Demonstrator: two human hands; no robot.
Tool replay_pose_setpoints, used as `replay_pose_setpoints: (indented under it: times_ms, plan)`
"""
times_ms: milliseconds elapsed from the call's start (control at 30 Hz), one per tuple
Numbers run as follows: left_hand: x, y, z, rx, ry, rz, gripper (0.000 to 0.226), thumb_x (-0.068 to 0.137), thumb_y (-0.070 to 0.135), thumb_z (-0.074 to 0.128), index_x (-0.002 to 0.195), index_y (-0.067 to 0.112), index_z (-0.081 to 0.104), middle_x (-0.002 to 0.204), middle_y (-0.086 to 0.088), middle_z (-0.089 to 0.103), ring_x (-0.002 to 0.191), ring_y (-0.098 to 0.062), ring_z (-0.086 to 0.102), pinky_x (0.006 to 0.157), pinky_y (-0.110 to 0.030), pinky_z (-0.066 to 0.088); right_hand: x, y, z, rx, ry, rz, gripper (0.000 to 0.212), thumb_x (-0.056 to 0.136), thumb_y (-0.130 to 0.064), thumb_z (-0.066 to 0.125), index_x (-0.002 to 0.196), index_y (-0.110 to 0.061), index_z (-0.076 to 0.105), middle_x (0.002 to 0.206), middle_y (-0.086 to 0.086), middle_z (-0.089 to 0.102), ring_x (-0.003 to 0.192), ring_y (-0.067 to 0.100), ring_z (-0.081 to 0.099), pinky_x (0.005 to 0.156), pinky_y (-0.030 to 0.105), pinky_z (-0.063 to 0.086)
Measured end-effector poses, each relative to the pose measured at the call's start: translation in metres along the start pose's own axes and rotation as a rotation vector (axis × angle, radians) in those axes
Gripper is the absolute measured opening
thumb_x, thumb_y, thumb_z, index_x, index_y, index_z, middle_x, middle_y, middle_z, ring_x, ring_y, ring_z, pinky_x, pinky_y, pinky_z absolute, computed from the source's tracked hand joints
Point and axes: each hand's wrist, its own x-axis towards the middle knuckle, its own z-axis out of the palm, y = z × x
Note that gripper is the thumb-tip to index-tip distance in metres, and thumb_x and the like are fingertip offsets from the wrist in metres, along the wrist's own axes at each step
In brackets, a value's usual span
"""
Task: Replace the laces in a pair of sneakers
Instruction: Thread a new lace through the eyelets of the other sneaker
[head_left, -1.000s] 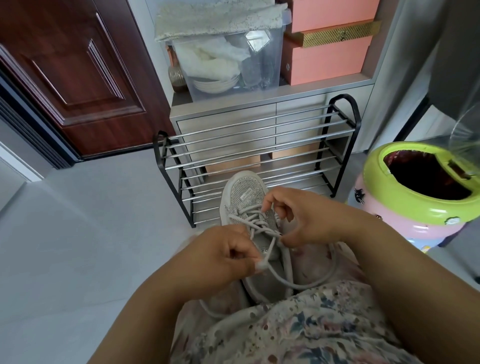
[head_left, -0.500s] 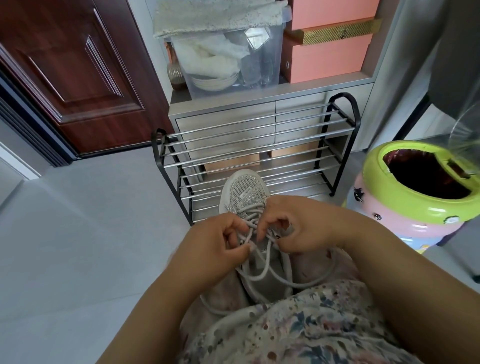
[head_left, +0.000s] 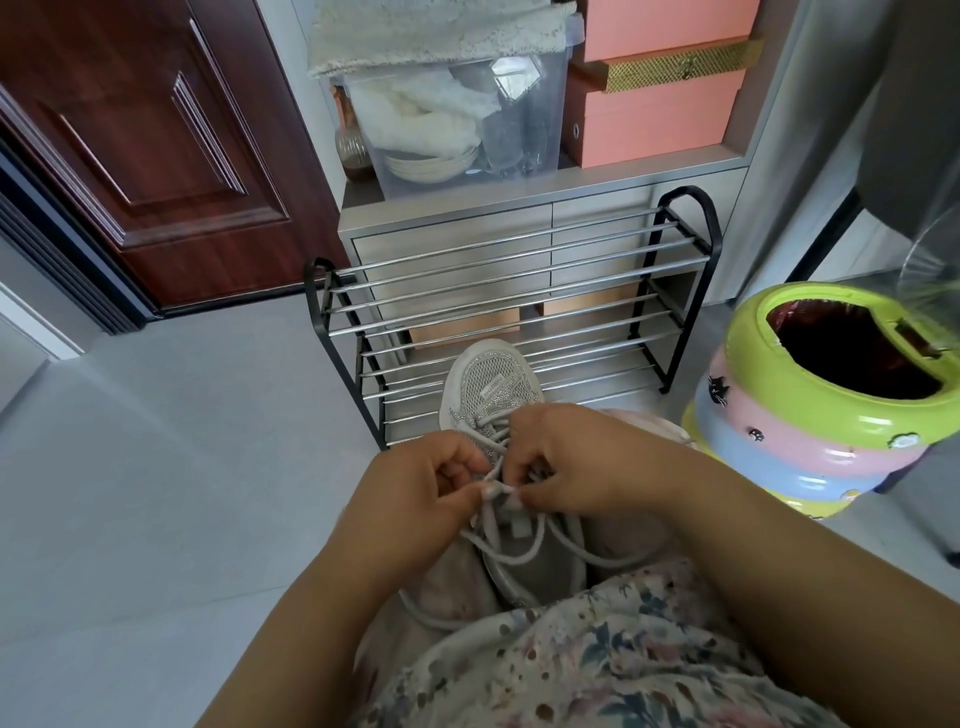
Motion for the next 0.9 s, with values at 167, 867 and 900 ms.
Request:
replay_pose_setpoints:
  times_ms: [167,867,900]
  plan:
    - [-0.002,0.004,-0.002,-0.01,-0.043,0.023,0.016,0.079,0.027,0.076,0.088,0.031,0.064,0.071,0.014,0.064,0.06,-0.007,0.059,0.06,-0.023,0.048,-0.013,0.016,-0.021,0.441,-0.055,0.015,0.005,0.075,-0.015,0.076,0.075,-0.017,0.071,0.072,-0.012,0.05,0.064,-0.001,0.047,0.063,0.016,0.037]
    - [-0.008,0.011,0.002,-0.018,0.126,-0.011,0.032,0.078,0.014,0.075,0.082,0.033,0.049,0.072,0.016,0.065,0.062,-0.004,0.061,0.065,-0.036,0.055,-0.004,-0.008,-0.012,-0.086,-0.105,-0.041,0.015,0.082,-0.027,0.065,0.077,-0.013,0.068,0.081,-0.001,0.06,0.074,0.017,0.056,0.071,0.039,0.046]
    - [-0.008,0.01,0.002,-0.019,0.128,-0.012,0.032,0.078,0.013,0.075,0.082,0.033,0.05,0.072,0.016,0.065,0.062,-0.004,0.061,0.065,-0.035,0.055,-0.005,-0.009,-0.013,-0.072,-0.09,-0.021,0.015,0.08,-0.029,0.066,0.078,-0.015,0.069,0.081,-0.002,0.06,0.074,0.015,0.056,0.07,0.037,0.046]
